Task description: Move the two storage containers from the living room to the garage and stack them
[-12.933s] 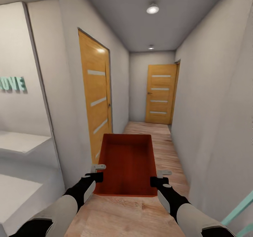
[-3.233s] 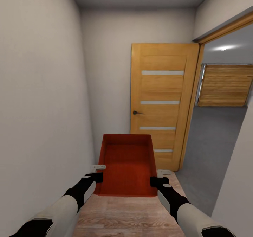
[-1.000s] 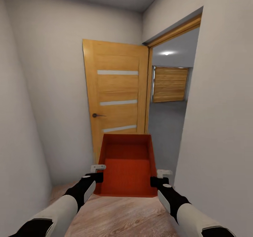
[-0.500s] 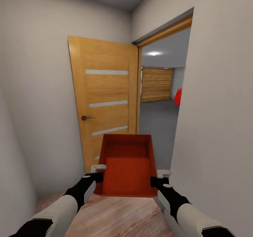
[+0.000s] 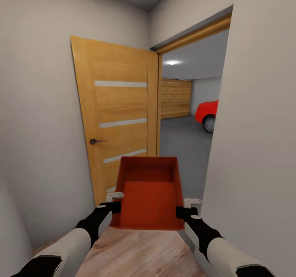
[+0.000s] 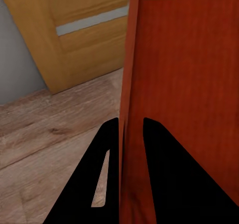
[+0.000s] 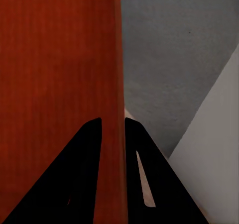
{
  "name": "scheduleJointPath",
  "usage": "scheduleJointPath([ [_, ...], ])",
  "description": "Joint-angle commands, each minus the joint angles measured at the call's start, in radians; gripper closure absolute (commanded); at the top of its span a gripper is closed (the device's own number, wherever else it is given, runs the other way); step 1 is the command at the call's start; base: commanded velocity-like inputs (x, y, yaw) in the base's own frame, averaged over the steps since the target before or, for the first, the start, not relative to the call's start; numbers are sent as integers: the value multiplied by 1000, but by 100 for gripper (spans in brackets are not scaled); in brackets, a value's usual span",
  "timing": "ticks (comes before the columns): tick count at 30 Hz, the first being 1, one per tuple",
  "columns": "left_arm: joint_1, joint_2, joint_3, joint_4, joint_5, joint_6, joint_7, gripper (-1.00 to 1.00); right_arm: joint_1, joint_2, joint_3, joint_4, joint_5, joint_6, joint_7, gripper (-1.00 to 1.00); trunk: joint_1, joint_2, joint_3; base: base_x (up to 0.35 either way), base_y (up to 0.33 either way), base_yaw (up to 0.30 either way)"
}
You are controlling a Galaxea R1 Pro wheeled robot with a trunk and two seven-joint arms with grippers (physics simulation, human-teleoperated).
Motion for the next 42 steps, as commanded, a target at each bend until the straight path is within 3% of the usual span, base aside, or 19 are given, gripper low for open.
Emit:
scheduleJointPath([
  [1, 0, 9, 23, -19, -18, -33, 10, 100, 0, -3, -11, 3, -11, -2, -9, 100, 1, -1, -1, 130, 146, -9],
  [11, 0, 9, 23, -19, -18, -33, 10, 100, 0, -3, -11, 3, -12, 3, -10, 100, 1, -1, -1, 17, 19, -45],
  [30, 0, 9, 23, -18, -18, -33, 9, 100, 0, -2, -10, 3, -12, 2, -9, 100, 1, -1, -1, 53, 49, -231],
  [42, 0, 9, 23, -18, -18, -33, 10, 100, 0, -2, -10, 3, -12, -1, -9, 100, 1, -1, -1, 153, 147, -28],
])
